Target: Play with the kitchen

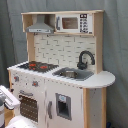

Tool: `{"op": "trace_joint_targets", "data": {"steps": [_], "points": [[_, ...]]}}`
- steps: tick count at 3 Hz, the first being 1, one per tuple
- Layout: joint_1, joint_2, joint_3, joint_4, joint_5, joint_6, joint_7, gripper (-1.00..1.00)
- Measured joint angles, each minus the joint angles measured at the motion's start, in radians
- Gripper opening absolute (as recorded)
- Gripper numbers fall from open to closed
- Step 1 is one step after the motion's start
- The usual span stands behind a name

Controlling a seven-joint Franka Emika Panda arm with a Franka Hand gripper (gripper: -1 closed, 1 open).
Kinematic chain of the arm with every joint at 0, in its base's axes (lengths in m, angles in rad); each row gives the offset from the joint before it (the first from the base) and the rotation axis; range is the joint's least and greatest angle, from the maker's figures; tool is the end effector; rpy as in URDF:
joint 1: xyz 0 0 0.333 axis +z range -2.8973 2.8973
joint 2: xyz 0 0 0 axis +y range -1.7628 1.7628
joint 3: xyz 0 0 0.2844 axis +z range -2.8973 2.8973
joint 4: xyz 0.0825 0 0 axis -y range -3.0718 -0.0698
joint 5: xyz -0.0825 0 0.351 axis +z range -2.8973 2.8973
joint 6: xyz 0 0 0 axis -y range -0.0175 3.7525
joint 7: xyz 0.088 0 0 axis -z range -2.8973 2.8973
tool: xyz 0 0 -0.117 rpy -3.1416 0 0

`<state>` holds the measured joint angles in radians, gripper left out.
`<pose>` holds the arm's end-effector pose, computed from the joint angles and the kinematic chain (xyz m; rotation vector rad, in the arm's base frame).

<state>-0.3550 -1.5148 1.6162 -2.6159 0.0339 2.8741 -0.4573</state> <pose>0.2177 0.3934 0.3108 0.9713 1.3998 0.7718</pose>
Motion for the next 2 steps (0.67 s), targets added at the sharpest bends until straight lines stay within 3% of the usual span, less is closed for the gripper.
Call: {"op": "trace_joint_targets", "data": {"steps": [2], "points": [[-0.099, 0.000, 0.006, -0.020, 0.002, 0.180, 0.077, 1.00]]}}
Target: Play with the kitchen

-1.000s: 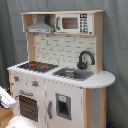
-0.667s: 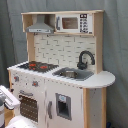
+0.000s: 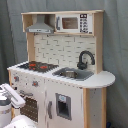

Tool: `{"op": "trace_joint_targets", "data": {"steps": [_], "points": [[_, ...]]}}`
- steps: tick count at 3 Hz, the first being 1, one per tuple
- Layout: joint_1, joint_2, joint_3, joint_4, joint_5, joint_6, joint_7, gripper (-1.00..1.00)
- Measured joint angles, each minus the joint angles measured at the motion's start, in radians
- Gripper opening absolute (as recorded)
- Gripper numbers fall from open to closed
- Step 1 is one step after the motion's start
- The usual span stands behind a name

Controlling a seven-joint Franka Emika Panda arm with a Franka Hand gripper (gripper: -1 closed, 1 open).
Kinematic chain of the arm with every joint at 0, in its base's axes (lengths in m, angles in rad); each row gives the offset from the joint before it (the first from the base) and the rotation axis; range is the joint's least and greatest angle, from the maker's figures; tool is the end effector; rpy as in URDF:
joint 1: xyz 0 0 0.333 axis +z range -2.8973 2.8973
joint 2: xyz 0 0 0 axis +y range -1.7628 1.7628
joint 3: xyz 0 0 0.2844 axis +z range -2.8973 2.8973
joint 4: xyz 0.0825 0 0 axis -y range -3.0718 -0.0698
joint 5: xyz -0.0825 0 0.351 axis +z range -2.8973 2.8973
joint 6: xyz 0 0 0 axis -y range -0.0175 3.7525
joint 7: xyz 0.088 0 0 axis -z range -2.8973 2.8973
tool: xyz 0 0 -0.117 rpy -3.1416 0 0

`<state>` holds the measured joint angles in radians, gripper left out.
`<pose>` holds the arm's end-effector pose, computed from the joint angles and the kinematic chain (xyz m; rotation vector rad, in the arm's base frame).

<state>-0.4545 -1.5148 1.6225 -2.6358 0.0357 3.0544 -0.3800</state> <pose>0.2458 0.3832 0.3094 0.9991 1.4035 0.8800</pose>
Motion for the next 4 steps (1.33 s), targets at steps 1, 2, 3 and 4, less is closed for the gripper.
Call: {"op": "trace_joint_targets", "data": {"steps": [1, 2, 3, 4], "points": [[-0.046, 0.000, -0.017, -0.009, 0.003, 0.101, 0.014, 1.00], [-0.085, 0.001, -0.033, -0.028, 0.010, 0.209, 0.024, 1.00], [-0.116, 0.001, -0.035, -0.057, 0.024, 0.314, 0.044, 1.00], [-0.141, 0.001, -0.034, -0.094, 0.049, 0.407, 0.056, 1.00]]}}
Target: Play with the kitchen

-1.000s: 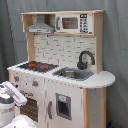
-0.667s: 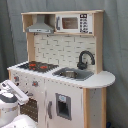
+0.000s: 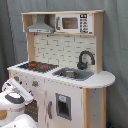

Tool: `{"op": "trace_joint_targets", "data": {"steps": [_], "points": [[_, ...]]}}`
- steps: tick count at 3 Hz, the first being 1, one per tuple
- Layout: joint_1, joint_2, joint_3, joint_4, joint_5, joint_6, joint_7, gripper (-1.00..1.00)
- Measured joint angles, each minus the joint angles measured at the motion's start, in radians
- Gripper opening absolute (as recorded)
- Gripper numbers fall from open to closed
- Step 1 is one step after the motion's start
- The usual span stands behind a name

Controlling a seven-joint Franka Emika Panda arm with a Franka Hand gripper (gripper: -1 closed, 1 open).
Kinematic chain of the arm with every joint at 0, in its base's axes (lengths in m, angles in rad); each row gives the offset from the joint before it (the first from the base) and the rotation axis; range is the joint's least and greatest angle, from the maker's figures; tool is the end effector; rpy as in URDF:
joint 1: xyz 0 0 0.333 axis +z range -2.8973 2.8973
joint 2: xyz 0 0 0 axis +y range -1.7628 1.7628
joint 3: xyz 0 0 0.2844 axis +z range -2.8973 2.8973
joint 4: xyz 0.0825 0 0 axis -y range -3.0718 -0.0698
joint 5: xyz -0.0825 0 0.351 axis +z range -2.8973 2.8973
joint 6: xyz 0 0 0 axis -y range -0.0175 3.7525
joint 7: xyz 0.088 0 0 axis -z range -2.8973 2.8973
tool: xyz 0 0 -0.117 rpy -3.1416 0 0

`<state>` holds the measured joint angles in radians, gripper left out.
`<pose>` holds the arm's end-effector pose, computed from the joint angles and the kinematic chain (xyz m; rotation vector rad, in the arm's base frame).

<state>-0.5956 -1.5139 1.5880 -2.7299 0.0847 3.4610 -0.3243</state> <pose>0.2751 0.3474 0.3337 0.9852 1.4138 1.1350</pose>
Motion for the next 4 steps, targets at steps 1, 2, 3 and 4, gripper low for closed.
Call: {"op": "trace_joint_targets", "data": {"steps": [1, 2, 3, 4], "points": [[-0.029, 0.000, 0.027, -0.018, 0.089, 0.015, 0.031, 1.00], [-0.087, 0.001, 0.047, -0.012, 0.171, 0.017, 0.036, 1.00], [-0.166, 0.002, 0.050, 0.056, 0.173, 0.017, 0.059, 1.00], [-0.236, 0.002, 0.060, 0.135, 0.173, 0.016, 0.060, 1.00]]}}
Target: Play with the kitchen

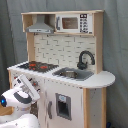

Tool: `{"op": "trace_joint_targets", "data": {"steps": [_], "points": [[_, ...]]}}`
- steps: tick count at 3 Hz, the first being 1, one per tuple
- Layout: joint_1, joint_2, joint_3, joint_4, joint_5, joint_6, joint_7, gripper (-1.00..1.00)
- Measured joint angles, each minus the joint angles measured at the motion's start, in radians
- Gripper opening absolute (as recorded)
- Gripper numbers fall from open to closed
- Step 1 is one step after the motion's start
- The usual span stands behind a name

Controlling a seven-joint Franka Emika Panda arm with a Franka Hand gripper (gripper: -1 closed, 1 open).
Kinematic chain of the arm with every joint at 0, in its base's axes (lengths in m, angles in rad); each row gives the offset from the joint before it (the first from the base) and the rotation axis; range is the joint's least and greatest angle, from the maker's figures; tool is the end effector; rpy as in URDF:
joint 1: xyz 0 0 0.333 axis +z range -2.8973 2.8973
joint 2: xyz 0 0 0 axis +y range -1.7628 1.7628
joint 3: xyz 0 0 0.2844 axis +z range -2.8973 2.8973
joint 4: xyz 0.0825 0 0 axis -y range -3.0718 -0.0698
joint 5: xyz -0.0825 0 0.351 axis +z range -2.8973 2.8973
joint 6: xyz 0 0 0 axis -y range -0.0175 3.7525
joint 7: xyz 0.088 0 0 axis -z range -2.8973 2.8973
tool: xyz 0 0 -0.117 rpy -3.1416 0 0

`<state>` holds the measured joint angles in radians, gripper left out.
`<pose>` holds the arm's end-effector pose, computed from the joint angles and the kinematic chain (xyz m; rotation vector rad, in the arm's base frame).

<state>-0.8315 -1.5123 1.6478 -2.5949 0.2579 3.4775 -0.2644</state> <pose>0.3411 0.3372 0.3283 1.1784 1.2616 1.2167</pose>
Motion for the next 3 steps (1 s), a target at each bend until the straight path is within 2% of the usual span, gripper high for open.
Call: {"op": "trace_joint_targets", "data": {"steps": [1, 2, 3], "points": [[-0.020, 0.000, 0.003, 0.026, 0.001, 0.000, 0.002, 1.00], [-0.020, 0.000, 0.003, 0.026, 0.001, 0.000, 0.002, -1.00], [-0.018, 0.003, 0.001, 0.028, 0.009, -0.008, -0.102, -1.00]]}}
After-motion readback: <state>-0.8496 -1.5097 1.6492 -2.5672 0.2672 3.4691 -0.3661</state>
